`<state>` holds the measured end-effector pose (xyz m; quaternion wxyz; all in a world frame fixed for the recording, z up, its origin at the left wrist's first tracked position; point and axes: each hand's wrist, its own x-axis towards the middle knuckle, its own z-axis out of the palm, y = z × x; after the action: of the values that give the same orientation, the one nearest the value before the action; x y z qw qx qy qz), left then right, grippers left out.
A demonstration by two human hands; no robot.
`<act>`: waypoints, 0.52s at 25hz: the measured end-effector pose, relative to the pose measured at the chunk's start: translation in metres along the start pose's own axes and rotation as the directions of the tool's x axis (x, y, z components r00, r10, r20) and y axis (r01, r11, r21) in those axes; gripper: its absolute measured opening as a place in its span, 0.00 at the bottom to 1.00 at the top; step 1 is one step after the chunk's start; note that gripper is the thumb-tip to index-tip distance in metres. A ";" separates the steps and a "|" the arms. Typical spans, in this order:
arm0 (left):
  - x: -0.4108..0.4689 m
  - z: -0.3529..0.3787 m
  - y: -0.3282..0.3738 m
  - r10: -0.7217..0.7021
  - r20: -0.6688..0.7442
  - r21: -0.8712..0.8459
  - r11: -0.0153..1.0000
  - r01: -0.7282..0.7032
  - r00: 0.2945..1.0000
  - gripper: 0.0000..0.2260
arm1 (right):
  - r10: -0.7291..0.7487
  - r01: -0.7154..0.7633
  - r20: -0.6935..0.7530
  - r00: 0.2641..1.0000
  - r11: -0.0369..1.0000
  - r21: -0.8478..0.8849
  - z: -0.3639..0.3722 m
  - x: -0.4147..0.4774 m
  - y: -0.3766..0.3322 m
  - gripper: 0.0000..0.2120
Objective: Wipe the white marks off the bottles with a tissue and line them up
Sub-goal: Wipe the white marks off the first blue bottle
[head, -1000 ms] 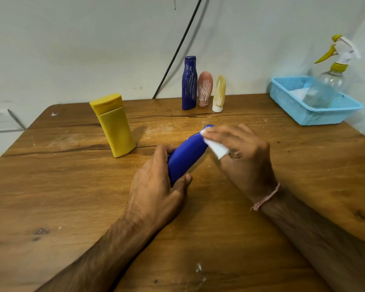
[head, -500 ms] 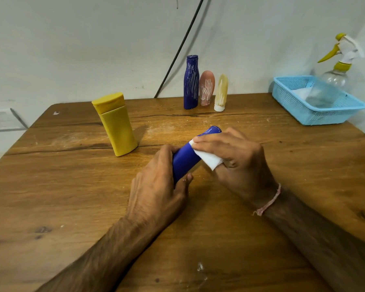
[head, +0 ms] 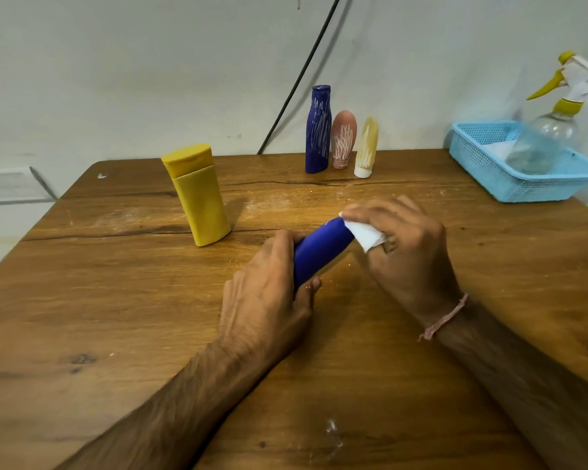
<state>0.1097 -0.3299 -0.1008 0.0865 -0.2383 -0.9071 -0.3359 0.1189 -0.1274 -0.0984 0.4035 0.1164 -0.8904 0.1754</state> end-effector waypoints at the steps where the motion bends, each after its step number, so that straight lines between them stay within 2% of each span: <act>1: -0.001 0.001 0.000 0.003 -0.012 0.002 1.000 -0.003 1.000 0.23 | -0.044 0.043 0.030 0.999 0.999 0.029 0.004 -0.003 -0.007 0.21; 3: -0.002 0.002 -0.001 0.008 -0.045 -0.015 1.000 -0.009 0.999 0.21 | -0.186 0.175 0.090 0.978 0.977 0.121 0.010 -0.011 -0.024 0.20; 4: -0.001 0.002 -0.002 0.012 -0.050 -0.020 1.000 -0.013 0.999 0.21 | -0.205 0.193 0.093 0.974 0.973 0.128 0.009 -0.011 -0.024 0.20; 8: 0.001 0.003 -0.002 0.004 -0.012 -0.006 1.000 -0.004 1.000 0.23 | -0.001 0.001 0.000 1.000 1.000 0.016 0.000 -0.001 -0.008 0.22; 9: 0.001 0.004 -0.003 0.008 -0.019 -0.010 1.000 -0.008 1.000 0.23 | -0.019 0.019 0.016 1.000 0.999 0.030 0.003 -0.004 -0.015 0.21; 12: -0.001 0.005 -0.005 0.036 -0.074 -0.063 0.997 -0.041 0.997 0.18 | -0.209 0.194 0.095 0.973 0.970 0.143 0.011 -0.013 -0.034 0.20; 13: 0.000 0.005 -0.006 0.025 -0.069 -0.096 0.995 -0.032 0.997 0.19 | -0.192 0.178 0.096 0.977 0.974 0.140 0.010 -0.011 -0.029 0.20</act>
<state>0.1070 -0.3302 -0.1082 0.1105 -0.2434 -0.8829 -0.3860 0.1295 -0.1568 -0.1061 0.3603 0.2347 -0.8830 0.1883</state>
